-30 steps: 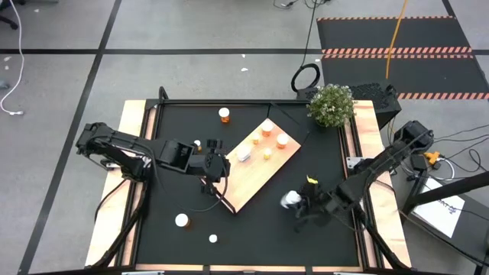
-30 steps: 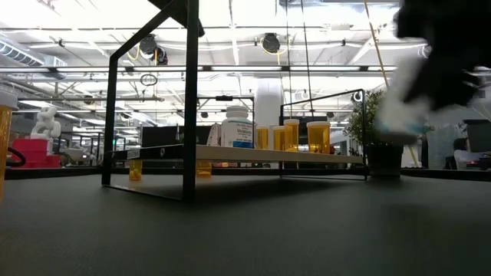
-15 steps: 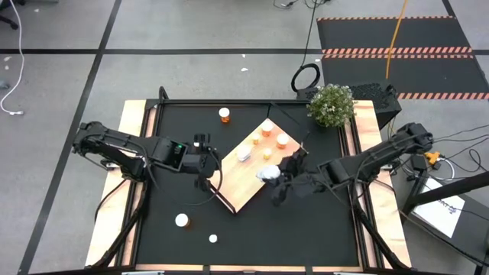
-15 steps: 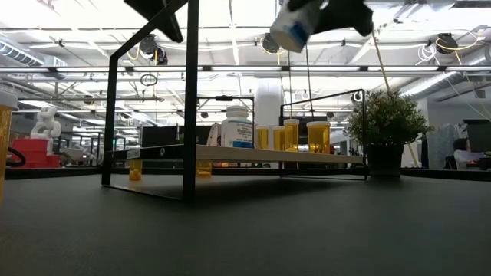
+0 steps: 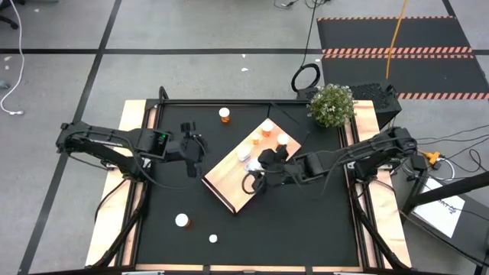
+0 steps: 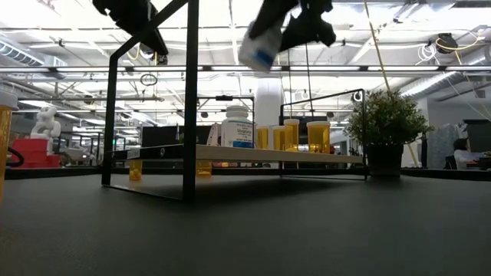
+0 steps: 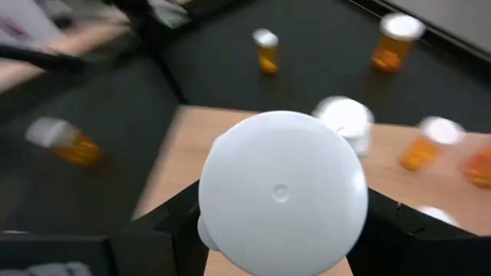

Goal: Pick and place medicine bottles onto shelf by color
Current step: Align the white pill bottle with the other white pill bottle on the shelf, then put the small orange pill bottle on the shelf

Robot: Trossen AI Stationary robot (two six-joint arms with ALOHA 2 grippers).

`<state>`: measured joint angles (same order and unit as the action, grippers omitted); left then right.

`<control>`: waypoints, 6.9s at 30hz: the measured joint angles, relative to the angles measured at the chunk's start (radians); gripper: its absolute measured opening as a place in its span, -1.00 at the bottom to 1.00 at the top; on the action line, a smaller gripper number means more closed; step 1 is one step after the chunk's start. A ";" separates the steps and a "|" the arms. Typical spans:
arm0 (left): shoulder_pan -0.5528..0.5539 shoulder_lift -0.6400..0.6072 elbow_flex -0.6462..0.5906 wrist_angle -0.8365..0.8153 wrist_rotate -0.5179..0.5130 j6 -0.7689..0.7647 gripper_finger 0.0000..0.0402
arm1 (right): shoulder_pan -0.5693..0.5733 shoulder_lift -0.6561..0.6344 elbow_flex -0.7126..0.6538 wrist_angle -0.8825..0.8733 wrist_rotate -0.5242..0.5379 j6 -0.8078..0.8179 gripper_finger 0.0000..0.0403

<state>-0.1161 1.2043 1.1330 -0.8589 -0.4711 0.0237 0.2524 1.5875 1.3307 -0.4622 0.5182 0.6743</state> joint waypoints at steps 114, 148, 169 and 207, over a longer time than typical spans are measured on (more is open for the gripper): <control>0.004 -0.041 -0.036 0.053 0.035 0.017 -0.40 | -0.152 0.175 -0.111 0.048 -0.103 0.131 0.19; 0.004 -0.040 -0.036 0.054 0.055 0.012 -0.40 | -0.146 0.068 -0.111 0.046 -0.099 0.062 0.59; -0.102 -0.039 -0.036 0.042 0.127 -0.232 -0.40 | 0.001 -0.359 -0.337 0.085 0.010 -0.451 0.56; 0.364 -0.039 -0.175 0.014 0.374 -0.319 0.20 | -0.149 -0.776 -0.625 0.255 0.002 -0.829 0.56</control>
<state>0.2475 1.1648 0.9585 -0.8445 -0.0971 -0.2950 0.1036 0.8112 0.7055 -0.2073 0.5198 -0.1543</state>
